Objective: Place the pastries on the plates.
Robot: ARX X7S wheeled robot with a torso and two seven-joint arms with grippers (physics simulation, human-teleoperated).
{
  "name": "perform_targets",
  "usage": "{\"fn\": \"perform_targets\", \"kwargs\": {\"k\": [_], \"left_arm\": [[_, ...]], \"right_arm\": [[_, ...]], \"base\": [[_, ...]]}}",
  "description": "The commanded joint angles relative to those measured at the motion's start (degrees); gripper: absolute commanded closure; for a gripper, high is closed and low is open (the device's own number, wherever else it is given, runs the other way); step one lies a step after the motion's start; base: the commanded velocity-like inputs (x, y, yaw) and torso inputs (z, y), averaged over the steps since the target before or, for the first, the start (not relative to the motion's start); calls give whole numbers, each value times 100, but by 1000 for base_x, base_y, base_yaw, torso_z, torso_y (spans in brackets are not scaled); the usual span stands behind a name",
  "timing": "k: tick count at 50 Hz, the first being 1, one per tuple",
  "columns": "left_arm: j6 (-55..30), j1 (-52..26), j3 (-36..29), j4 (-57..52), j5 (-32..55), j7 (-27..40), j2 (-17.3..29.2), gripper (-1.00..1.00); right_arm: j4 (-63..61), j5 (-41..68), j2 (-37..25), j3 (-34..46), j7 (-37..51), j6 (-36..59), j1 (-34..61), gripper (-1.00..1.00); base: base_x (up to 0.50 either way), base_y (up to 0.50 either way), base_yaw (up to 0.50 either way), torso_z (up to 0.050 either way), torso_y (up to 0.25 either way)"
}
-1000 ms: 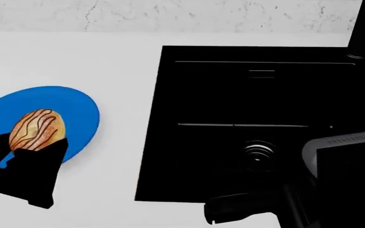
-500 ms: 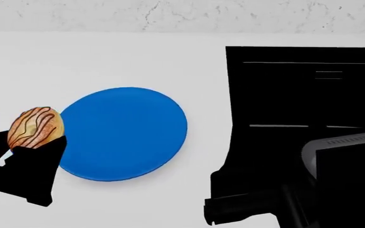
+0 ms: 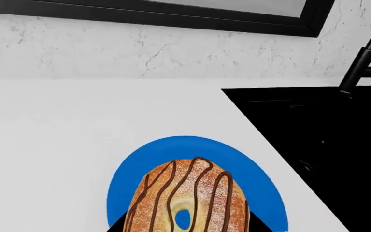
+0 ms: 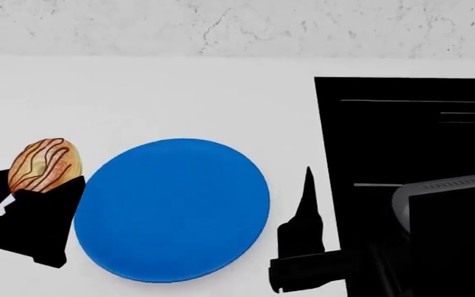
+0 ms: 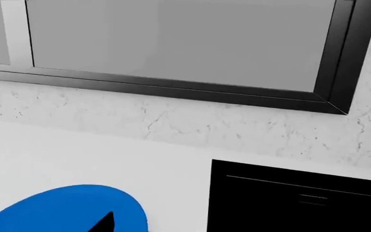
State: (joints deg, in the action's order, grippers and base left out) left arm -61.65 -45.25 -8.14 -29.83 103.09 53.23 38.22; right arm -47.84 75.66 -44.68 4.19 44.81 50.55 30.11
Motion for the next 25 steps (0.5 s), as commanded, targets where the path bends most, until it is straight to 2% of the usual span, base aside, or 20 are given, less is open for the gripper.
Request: {"fn": "perform_targets", "kwargs": {"k": [1,5,13,25], "left_arm": [[122,5,-28,4,88,56,9,100],[128,8,-58,32,60,36,-6,100],[-34,-189,-352,262,-123,-114,-163,100],[-399,-1150,-1477,1796,-1719,-1565,-997,100]], "right_arm": [[9,18,-18,8,35,-8,5,-100],[51,12,-28,42,104,36,34,-100],[59,-18,-9,68,163,32,53,-100],[115,-80,32,65,164,-49,-21,-100]], "base": [[500,1,0,0,0],[472,1,0,0,3],[0,0,0,0,1],[0,0,0,0,0]]}}
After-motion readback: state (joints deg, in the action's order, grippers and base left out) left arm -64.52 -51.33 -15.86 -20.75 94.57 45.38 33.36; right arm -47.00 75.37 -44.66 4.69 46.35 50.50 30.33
